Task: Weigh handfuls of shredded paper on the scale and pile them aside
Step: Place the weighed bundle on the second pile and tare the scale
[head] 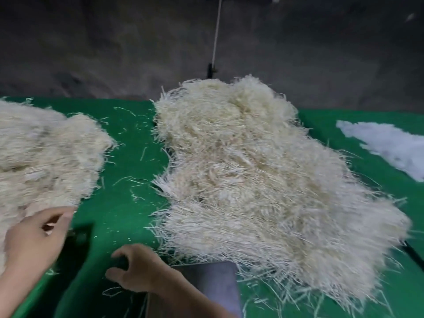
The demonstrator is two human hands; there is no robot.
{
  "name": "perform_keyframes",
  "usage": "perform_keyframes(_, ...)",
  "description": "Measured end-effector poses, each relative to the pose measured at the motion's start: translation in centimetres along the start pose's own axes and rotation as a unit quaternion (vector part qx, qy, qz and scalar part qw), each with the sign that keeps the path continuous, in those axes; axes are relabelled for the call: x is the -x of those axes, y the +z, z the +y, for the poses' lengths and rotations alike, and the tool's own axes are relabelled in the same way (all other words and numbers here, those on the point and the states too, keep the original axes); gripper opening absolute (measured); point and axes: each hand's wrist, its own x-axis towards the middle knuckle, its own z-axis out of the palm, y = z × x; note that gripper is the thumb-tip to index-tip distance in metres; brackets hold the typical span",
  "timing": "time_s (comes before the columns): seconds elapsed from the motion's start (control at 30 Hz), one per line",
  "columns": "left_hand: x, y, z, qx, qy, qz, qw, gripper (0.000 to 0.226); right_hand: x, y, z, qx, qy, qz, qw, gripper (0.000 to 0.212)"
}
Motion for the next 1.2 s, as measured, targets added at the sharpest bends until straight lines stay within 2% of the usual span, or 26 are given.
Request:
perform_keyframes(0.03, 0.9, 1.0, 1.4, 0.086, -0.005, -0.046, 0.995, 0.029, 1.2, -1.1, 0.4, -0.014, -0.018, 0.029, 0.999, 0.027)
perform_keyframes(0.07, 1.8, 0.6, 3.6, 0.112, -0.018, -0.059, 0.992, 0.031, 2.5, -2.3, 0.9, -0.025, -0.036, 0.061, 0.997, 0.023)
perform_keyframes(0.1, 2.7, 0.2, 5.9, 0.127, -0.011, -0.057, 0.99, 0.028, 3.9, -3.7, 1.6, -0.03, -0.05, 0.092, 0.994, 0.021)
perform_keyframes(0.13, 3.7, -0.5, 8.5, 0.161, -0.002, -0.023, 0.987, 0.02, 5.4, -5.1, 2.5, -0.03, -0.056, 0.119, 0.991, 0.022)
perform_keyframes(0.2, 6.1, -3.2, 14.2, 0.231, 0.027, 0.004, 0.973, 0.011, 8.3, -8.0, 4.9, -0.036, -0.029, 0.167, 0.985, 0.027)
perform_keyframes(0.27, 7.2, -4.2, 19.1, 0.263, 0.052, -0.003, 0.963, 0.026, 11.4, -11.2, 7.8, -0.035, 0.013, 0.242, 0.97, 0.04)
perform_keyframes(0.33, 8.5, -2.8, 23.1, 0.285, 0.051, -0.04, 0.956, 0.032, 13.9, -15.5, 11.3, 0.07, 0.058, 0.344, 0.935, 0.058)
perform_keyframes(0.4, 9.5, -1.8, 26.4, 0.319, 0.041, -0.076, 0.944, 0.033, 16.0, -20.4, 15.3, 0.201, 0.129, 0.399, 0.886, 0.085)
perform_keyframes(0.5, 10.5, -0.6, 30.4, 0.331, 0.054, -0.092, 0.938, 0.032, 17.9, -26.2, 21.3, 0.257, 0.288, 0.337, 0.859, 0.129)
perform_keyframes(0.57, 11.3, 0.3, 32.8, 0.337, 0.066, -0.114, 0.932, 0.028, 18.4, -27.0, 24.6, 0.243, 0.341, 0.278, 0.864, 0.139)
perform_keyframes(0.63, 11.7, 1.3, 35.1, 0.344, 0.064, -0.131, 0.928, 0.02, 18.4, -26.6, 26.9, 0.208, 0.357, 0.236, 0.88, 0.132)
perform_keyframes(0.7, 11.8, 1.8, 37.4, 0.345, 0.061, -0.146, 0.925, 0.031, 18.2, -26.0, 28.0, 0.233, 0.314, 0.236, 0.89, 0.097)
perform_keyframes(0.73, 11.7, 2.0, 38.5, 0.359, 0.048, -0.164, 0.917, 0.044, 18.0, -26.0, 28.0, 0.248, 0.273, 0.267, 0.89, 0.076)
perform_keyframes(0.77, 11.7, 2.1, 39.6, 0.374, 0.027, -0.195, 0.906, 0.06, 17.8, -26.4, 27.7, 0.229, 0.229, 0.309, 0.894, 0.065)
perform_keyframes(0.83, 11.6, 2.1, 41.7, 0.402, 0.012, -0.272, 0.874, 0.097, 17.4, -27.8, 26.0, 0.092, 0.169, 0.374, 0.907, 0.067)
perform_keyframes(0.93, 11.5, 2.1, 44.8, 0.496, -0.03, -0.385, 0.778, 0.122, 16.7, -29.5, 22.0, -0.09, 0.077, 0.395, 0.911, 0.068)
perform_keyframes(0.97, 11.2, 2.2, 45.7, 0.511, -0.05, -0.395, 0.762, 0.121, 16.4, -29.4, 20.6, -0.135, 0.052, 0.384, 0.912, 0.066)
perform_keyframes(1.03, 11.1, 2.5, 46.7, 0.508, -0.039, -0.382, 0.771, 0.094, 16.0, -28.5, 17.8, -0.216, 0.025, 0.35, 0.911, 0.065)
perform_keyframes(1.07, 10.7, 2.7, 47.0, 0.517, -0.056, -0.352, 0.778, 0.075, 16.0, -28.2, 16.8, -0.267, 0.022, 0.311, 0.912, 0.068)
perform_keyframes(1.13, 9.4, 2.2, 47.8, 0.546, -0.119, -0.33, 0.761, 0.043, 16.4, -28.6, 16.1, -0.392, 0.015, 0.19, 0.9, 0.076)
perform_keyframes(1.17, 8.8, 1.5, 47.4, 0.563, -0.128, -0.323, 0.75, 0.032, 16.9, -29.4, 16.1, -0.434, 0.002, 0.131, 0.891, 0.079)
perform_keyframes(1.2, 8.4, 0.9, 46.4, 0.575, -0.128, -0.313, 0.745, 0.028, 17.6, -30.4, 16.4, -0.43, -0.014, 0.106, 0.897, 0.078)
